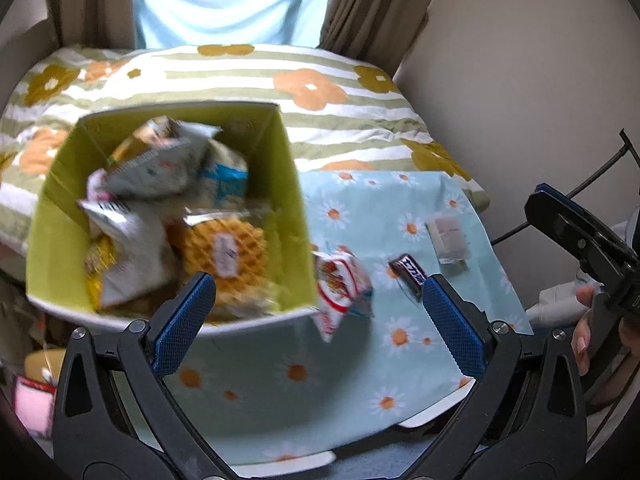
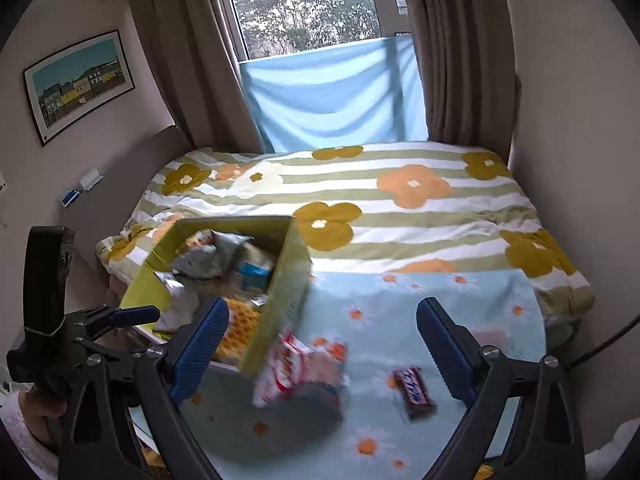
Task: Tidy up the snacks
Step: 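Move both tools back toward the Oishi bag and chocolate bar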
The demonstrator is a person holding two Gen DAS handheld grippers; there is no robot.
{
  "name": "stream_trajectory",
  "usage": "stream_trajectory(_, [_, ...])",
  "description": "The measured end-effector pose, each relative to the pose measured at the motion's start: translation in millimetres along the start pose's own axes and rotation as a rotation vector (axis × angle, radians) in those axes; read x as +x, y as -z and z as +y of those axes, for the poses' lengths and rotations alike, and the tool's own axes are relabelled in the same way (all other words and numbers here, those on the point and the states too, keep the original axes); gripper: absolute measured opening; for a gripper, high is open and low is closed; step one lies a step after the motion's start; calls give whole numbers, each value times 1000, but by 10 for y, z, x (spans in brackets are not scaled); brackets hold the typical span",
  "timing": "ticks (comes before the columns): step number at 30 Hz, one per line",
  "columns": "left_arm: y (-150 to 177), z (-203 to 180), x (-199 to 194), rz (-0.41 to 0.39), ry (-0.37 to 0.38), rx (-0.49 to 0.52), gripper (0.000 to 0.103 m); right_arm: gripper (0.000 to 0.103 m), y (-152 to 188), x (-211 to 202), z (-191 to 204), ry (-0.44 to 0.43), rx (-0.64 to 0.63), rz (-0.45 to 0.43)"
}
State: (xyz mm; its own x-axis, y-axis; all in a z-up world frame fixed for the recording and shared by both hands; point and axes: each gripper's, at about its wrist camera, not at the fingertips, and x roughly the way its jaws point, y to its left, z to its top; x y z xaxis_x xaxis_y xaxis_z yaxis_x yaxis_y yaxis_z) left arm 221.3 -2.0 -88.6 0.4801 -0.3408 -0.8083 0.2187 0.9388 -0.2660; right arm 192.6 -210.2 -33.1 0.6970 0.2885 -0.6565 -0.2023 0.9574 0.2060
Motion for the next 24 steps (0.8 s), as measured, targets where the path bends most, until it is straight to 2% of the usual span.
stream_trajectory(9, [476,-353,382,38,-63,-161,103,94,409,66,-570,-23,-22,83])
stream_trajectory(18, [647,-448,981,82,-39,-288,102,94,813,398,-801,-35,-18,164])
stream_trajectory(24, [740,-381,1396,41,-65,-363,102,93,1150,683,-839,11,-92,190])
